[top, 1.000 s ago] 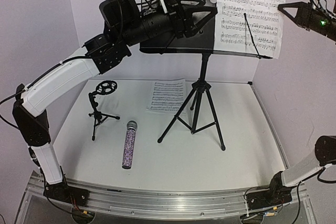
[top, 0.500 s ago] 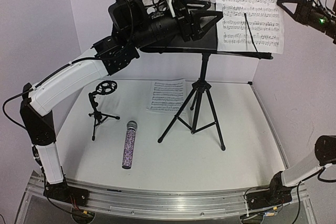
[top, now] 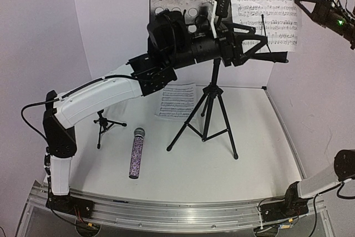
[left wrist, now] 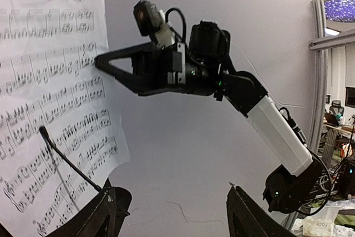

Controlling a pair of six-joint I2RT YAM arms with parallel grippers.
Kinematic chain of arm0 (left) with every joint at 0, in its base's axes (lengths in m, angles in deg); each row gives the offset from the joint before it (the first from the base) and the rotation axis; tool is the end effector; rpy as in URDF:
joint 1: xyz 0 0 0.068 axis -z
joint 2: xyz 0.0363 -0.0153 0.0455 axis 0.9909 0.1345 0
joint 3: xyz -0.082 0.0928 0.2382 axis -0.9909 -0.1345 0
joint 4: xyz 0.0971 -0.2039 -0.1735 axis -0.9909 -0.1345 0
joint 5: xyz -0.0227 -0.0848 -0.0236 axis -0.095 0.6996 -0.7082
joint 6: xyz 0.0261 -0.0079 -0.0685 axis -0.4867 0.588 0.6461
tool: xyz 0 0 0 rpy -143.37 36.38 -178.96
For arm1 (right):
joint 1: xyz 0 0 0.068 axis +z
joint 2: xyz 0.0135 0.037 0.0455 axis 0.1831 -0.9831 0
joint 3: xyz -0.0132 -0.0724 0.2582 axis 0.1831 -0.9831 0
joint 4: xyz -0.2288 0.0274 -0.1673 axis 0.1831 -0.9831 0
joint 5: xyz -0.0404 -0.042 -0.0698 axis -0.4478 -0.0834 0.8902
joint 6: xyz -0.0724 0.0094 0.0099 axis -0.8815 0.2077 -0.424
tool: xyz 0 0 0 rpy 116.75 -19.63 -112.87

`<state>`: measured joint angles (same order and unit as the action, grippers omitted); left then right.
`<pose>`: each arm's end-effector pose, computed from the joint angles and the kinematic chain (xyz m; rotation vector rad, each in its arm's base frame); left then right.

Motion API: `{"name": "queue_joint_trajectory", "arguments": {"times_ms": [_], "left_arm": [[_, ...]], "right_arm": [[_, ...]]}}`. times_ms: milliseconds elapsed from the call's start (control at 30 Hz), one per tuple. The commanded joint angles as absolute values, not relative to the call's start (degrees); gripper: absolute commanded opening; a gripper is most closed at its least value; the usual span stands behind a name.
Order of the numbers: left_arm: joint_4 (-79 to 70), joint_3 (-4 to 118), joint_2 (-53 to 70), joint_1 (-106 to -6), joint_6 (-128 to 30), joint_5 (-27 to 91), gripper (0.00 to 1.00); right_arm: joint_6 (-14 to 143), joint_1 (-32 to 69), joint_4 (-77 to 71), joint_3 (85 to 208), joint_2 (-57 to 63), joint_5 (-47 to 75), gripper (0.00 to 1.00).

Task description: Pack up the instrument practice props

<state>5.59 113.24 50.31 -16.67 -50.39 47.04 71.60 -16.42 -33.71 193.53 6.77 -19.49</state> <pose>0.1884 -0.4742 0.5097 0.9302 0.9301 -1.3857 0.2318 0.0168 0.6286 -0.3784 1.3652 0.5915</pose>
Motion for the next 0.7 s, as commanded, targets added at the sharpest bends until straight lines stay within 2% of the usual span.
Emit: {"name": "queue_joint_trajectory", "arguments": {"times_ms": [0, 167, 267, 667], "left_arm": [[8.08, 118.87, 54.66, -15.95, -44.27, 44.45, 0.70], [7.31, 126.47, 60.88, -15.93, -40.88, 40.83, 0.71], [10.98, 125.53, 61.72, -15.91, -39.99, 40.76, 0.72], [10.46, 126.83, 65.93, -14.01, -33.98, 39.27, 0.72]], "right_arm": [[73.40, -16.44, -30.14, 192.95, 8.10, -20.31, 0.00], [73.10, -16.44, -29.97, 191.73, 9.10, -20.54, 0.00], [72.87, -16.44, -30.05, 191.62, 9.64, -20.98, 0.00], [72.70, -16.44, -29.85, 190.00, 10.80, -21.64, 0.00]]}}
